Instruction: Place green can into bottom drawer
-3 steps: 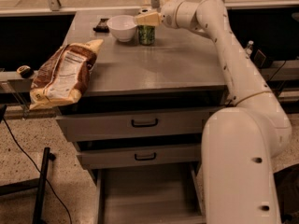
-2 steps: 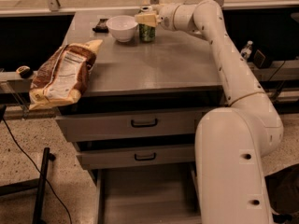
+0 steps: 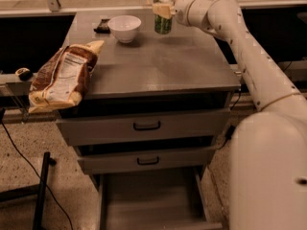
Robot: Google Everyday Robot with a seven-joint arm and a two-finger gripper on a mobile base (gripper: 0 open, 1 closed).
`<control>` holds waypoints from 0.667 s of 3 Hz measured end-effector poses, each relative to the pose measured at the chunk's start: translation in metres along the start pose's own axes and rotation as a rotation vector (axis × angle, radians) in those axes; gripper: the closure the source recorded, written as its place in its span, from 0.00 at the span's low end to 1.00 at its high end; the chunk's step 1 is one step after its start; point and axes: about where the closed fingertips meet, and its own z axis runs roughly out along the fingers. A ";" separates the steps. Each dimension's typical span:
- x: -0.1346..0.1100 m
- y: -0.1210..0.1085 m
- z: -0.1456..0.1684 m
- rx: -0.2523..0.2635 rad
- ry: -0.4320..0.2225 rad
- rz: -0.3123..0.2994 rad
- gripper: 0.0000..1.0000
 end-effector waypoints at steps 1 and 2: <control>-0.049 0.001 -0.065 0.062 -0.082 -0.119 1.00; -0.058 0.040 -0.123 0.019 -0.081 -0.198 1.00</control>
Offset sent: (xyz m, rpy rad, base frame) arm -0.2394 0.0029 -0.0472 -0.2677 -0.0581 0.2088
